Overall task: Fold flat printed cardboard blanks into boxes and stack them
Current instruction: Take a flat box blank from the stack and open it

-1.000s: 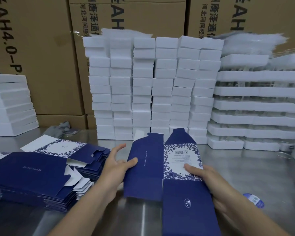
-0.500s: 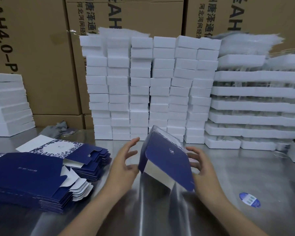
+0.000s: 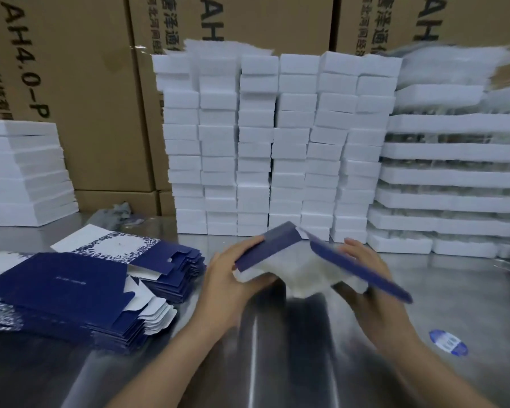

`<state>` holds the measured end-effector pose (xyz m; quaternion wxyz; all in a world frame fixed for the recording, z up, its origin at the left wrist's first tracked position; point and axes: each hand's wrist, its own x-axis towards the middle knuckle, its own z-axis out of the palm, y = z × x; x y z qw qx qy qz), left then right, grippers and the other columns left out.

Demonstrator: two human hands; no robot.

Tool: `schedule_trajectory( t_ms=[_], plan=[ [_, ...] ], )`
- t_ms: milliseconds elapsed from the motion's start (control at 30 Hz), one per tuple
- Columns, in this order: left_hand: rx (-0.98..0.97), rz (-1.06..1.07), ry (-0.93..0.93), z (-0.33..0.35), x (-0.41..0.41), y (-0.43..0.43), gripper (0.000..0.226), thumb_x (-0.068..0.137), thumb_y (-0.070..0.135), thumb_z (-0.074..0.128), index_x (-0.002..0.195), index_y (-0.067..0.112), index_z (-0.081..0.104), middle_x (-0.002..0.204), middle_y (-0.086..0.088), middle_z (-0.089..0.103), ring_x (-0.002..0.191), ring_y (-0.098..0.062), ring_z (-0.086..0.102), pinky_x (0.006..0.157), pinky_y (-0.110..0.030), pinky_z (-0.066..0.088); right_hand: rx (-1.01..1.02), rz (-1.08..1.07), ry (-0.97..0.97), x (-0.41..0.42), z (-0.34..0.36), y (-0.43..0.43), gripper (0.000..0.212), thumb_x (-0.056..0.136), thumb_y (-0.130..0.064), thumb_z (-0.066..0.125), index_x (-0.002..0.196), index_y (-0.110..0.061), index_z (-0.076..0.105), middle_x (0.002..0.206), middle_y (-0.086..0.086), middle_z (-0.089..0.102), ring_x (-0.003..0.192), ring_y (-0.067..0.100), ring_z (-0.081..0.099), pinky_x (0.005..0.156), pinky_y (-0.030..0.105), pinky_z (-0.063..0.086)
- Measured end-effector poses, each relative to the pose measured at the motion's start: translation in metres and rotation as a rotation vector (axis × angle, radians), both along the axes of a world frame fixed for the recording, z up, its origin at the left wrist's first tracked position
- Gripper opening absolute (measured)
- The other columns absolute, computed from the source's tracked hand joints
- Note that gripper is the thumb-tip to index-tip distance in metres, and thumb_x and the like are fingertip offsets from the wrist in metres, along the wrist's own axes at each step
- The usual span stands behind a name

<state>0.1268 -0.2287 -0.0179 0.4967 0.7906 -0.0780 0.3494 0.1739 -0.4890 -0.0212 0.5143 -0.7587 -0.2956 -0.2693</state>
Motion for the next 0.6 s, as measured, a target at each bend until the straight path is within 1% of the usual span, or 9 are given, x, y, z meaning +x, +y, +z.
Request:
schedule_trajectory(
  t_ms=[100, 167, 233, 300, 367, 433, 467, 533, 600],
  plan=[
    [-0.309, -0.040, -0.073, 0.049, -0.012, 0.003, 0.030, 0.070, 0.044, 0.091, 0.098, 0.036, 0.082, 0.100, 0.010, 0.082, 0.096, -0.011, 0.077, 0.081, -0.036, 0.060, 0.242, 0.074, 0.069, -0.002, 0.040, -0.005, 0.014, 0.094, -0.025, 0.076, 0.106, -0.031, 0.077, 0.107, -0.021, 0.077, 0.101, 0.003, 0.073, 0.080, 0.012, 0.054],
    [-0.461, -0.142, -0.100, 0.072, -0.014, 0.004, 0.025, 0.074, 0.038, 0.091, 0.097, 0.032, 0.083, 0.099, 0.003, 0.083, 0.089, -0.019, 0.081, 0.068, -0.032, 0.064, 0.359, 0.162, 0.130, -0.005, 0.060, -0.001, 0.008, 0.097, -0.027, 0.074, 0.102, -0.029, 0.080, 0.103, -0.007, 0.081, 0.091, 0.013, 0.078, 0.071, 0.021, 0.060],
    [-0.495, -0.163, -0.067, 0.078, -0.011, 0.004, 0.021, 0.080, 0.033, 0.090, 0.099, 0.027, 0.083, 0.100, -0.002, 0.083, 0.088, -0.023, 0.081, 0.065, -0.031, 0.064, 0.405, 0.167, 0.229, -0.006, 0.068, 0.006, 0.007, 0.097, -0.030, 0.075, 0.098, -0.027, 0.081, 0.099, 0.000, 0.082, 0.087, 0.020, 0.080, 0.067, 0.031, 0.064],
    [-0.537, -0.194, 0.096, 0.067, -0.004, 0.009, 0.029, 0.081, 0.040, 0.089, 0.105, 0.025, 0.082, 0.105, -0.005, 0.083, 0.092, -0.026, 0.081, 0.069, -0.034, 0.065, 0.442, 0.155, 0.368, -0.002, 0.063, 0.012, 0.010, 0.095, -0.033, 0.077, 0.096, -0.024, 0.082, 0.098, 0.006, 0.082, 0.086, 0.028, 0.080, 0.070, 0.042, 0.066],
    [-0.599, -0.284, 0.337, 0.043, 0.001, 0.018, 0.042, 0.085, 0.046, 0.086, 0.118, 0.020, 0.080, 0.115, -0.007, 0.081, 0.104, -0.029, 0.079, 0.088, -0.045, 0.064, 0.508, 0.154, 0.548, 0.006, 0.048, 0.012, 0.015, 0.093, -0.034, 0.079, 0.094, -0.020, 0.083, 0.098, 0.012, 0.082, 0.085, 0.033, 0.080, 0.066, 0.042, 0.065],
    [-0.570, -0.332, 0.496, 0.015, 0.006, 0.024, 0.041, 0.087, 0.046, 0.083, 0.117, 0.017, 0.081, 0.119, -0.011, 0.079, 0.109, -0.031, 0.077, 0.100, -0.051, 0.059, 0.532, 0.144, 0.717, 0.016, 0.029, 0.008, 0.022, 0.091, -0.038, 0.080, 0.095, -0.017, 0.083, 0.100, 0.015, 0.081, 0.087, 0.035, 0.080, 0.067, 0.043, 0.065],
    [-0.570, -0.322, 0.524, 0.004, 0.008, 0.025, 0.038, 0.086, 0.044, 0.082, 0.112, 0.017, 0.083, 0.117, -0.012, 0.079, 0.106, -0.032, 0.078, 0.097, -0.049, 0.061, 0.509, 0.155, 0.799, 0.019, 0.019, 0.006, 0.027, 0.090, -0.041, 0.080, 0.097, -0.015, 0.084, 0.103, 0.015, 0.081, 0.091, 0.035, 0.080, 0.072, 0.045, 0.066],
    [-0.638, -0.268, 0.515, -0.011, 0.012, 0.021, 0.030, 0.085, 0.039, 0.080, 0.104, 0.015, 0.085, 0.111, -0.016, 0.080, 0.095, -0.031, 0.080, 0.075, -0.039, 0.064, 0.440, 0.231, 0.939, 0.022, 0.000, 0.004, 0.035, 0.090, -0.046, 0.078, 0.105, -0.015, 0.083, 0.112, 0.015, 0.080, 0.100, 0.035, 0.078, 0.086, 0.049, 0.065],
    [-0.720, -0.215, 0.465, -0.015, 0.017, 0.019, 0.020, 0.092, 0.030, 0.078, 0.099, 0.013, 0.086, 0.105, -0.017, 0.081, 0.088, -0.032, 0.080, 0.062, -0.033, 0.062, 0.390, 0.308, 1.002, 0.022, -0.007, 0.003, 0.032, 0.093, -0.041, 0.076, 0.108, -0.014, 0.083, 0.115, 0.016, 0.078, 0.100, 0.034, 0.078, 0.079, 0.047, 0.065]
  ],
)
